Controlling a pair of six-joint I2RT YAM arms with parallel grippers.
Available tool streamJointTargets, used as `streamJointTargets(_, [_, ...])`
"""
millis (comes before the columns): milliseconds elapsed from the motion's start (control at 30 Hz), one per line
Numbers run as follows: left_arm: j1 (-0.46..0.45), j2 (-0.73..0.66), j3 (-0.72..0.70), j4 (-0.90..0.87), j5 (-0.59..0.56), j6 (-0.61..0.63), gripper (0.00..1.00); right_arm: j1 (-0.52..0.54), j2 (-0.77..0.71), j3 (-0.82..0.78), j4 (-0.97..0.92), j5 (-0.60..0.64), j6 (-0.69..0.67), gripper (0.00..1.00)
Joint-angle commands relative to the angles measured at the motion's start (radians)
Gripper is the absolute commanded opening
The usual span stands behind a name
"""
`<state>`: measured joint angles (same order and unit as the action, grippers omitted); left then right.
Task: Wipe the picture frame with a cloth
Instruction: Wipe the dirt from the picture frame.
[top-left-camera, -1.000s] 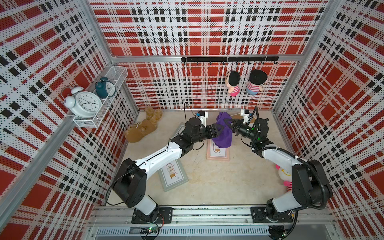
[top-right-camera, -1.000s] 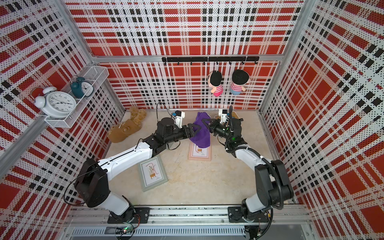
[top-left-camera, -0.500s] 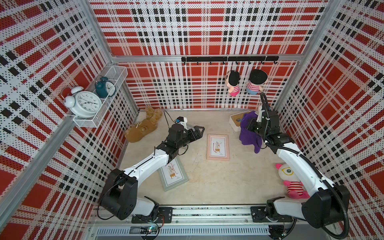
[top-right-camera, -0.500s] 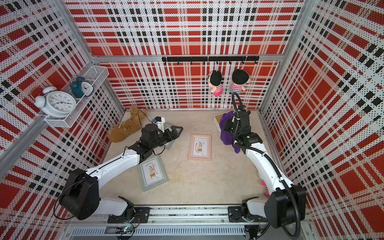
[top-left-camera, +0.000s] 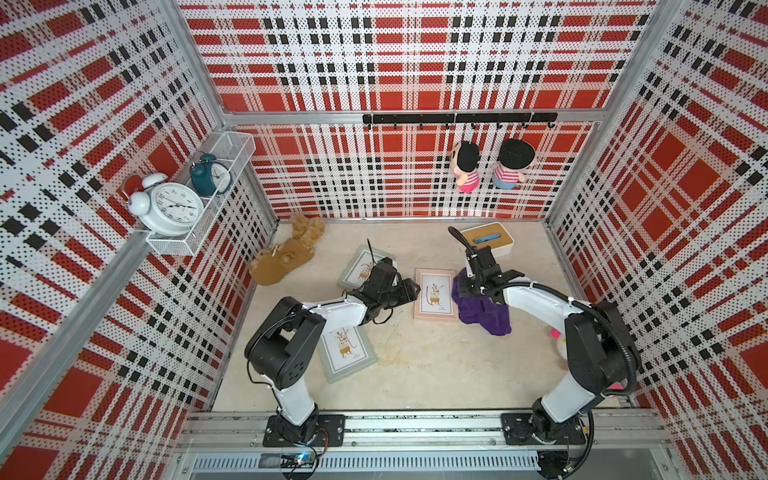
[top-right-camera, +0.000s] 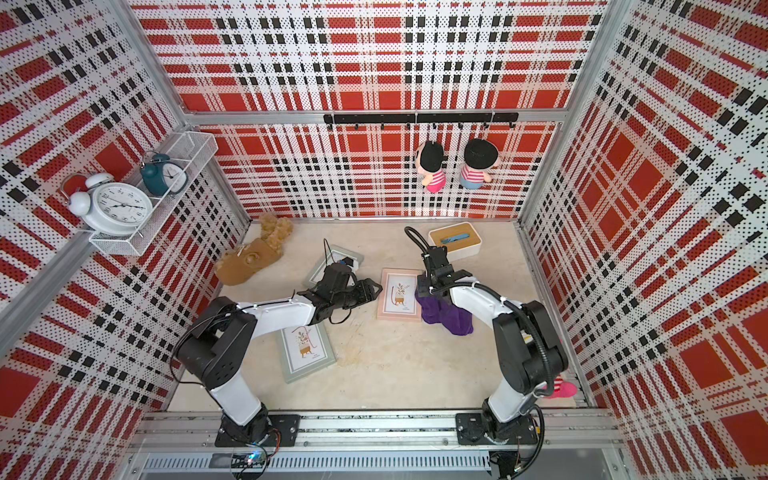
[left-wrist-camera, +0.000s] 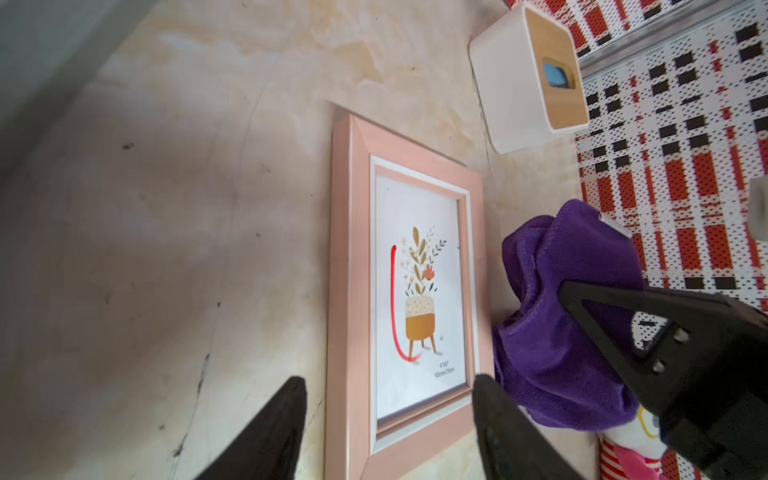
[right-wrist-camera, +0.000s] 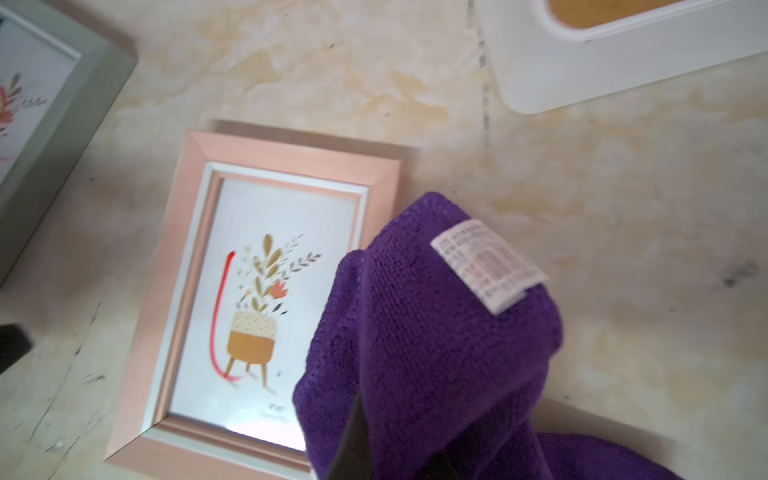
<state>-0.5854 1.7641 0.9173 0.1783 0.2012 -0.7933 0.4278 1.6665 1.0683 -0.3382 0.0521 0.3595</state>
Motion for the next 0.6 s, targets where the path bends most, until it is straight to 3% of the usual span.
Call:
streamJointTargets(0, [-0.011, 0.034, 0.038, 0.017, -0.011, -0.004, 0.53, 0.02, 0.038, 0.044, 0.053, -0.107, -0.013, 0.0])
streamJointTargets(100, [-0.016, 0.058, 0.043, 0.018, -0.017, 0.0, 0.44, 0.036, 0.085, 0.07, 0.041, -0.124, -0.015, 0.0])
streamJointTargets(567, [-0.011, 0.156, 0.134, -0.034, -0.024, 0.097, 0.28, 0.095, 0.232, 0.191, -0.009, -0.12, -0.067, 0.0])
